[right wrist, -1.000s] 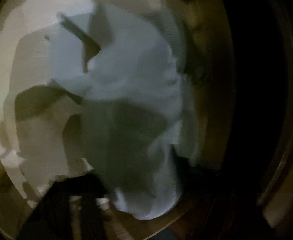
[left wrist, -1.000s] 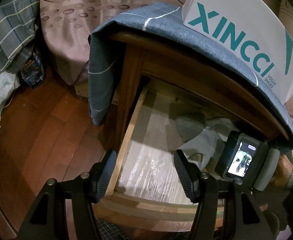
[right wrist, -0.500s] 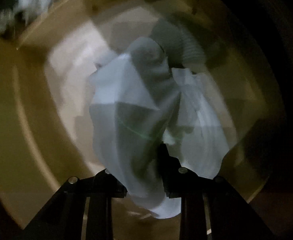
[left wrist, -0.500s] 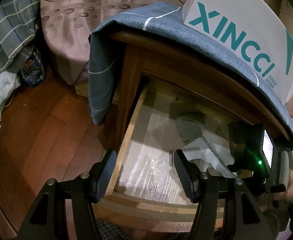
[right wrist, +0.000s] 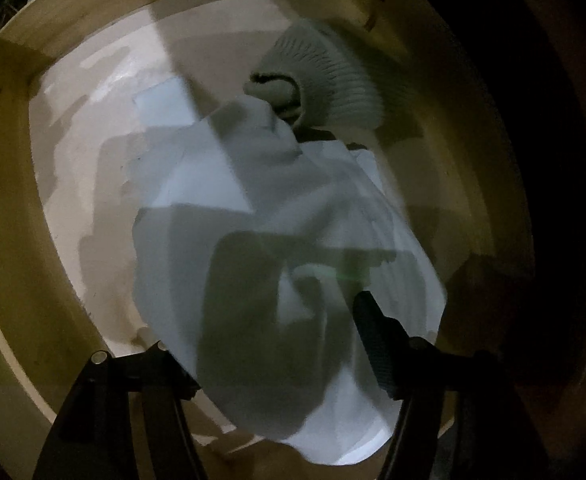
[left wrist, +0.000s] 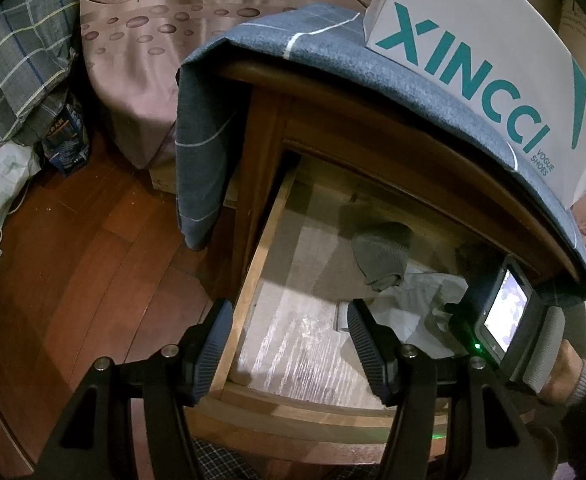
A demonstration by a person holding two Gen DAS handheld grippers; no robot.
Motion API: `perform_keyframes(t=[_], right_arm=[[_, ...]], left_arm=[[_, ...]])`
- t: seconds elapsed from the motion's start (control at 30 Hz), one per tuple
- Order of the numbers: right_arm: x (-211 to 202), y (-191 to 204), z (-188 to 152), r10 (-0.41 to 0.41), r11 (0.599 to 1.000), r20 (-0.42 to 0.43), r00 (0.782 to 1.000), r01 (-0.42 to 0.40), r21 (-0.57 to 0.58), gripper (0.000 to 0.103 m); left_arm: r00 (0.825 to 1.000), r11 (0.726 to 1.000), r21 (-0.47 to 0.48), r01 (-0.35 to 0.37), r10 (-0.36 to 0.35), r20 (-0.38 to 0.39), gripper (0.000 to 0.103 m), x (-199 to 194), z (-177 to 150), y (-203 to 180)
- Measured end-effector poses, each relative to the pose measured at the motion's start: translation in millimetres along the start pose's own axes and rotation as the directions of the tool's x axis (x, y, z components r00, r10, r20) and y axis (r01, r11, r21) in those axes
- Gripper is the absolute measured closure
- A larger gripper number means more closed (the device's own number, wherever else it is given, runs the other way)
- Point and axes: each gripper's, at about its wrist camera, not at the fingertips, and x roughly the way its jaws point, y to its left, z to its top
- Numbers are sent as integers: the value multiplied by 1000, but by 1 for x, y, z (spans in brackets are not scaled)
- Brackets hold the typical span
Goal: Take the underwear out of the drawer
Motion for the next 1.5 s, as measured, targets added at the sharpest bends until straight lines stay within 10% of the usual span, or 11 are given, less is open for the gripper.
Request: perform_keyframes(t=[0.37,0.83,1.5], right_arm=[[9,-45,10,105,989,4,994,-105,106,30],[-21,-59,7,145,974,-28,989,-138,179,70],[-82,-59,-20,239,875,90,967,-255,410,80]], left_arm=[[1000,1000,11,-5,5,-4,42,2,0,-2],[1000,999,34,-21,22,-20,42,5,-2,-5],[997,990,115,-79,80,-8,42,6,-6,-18]])
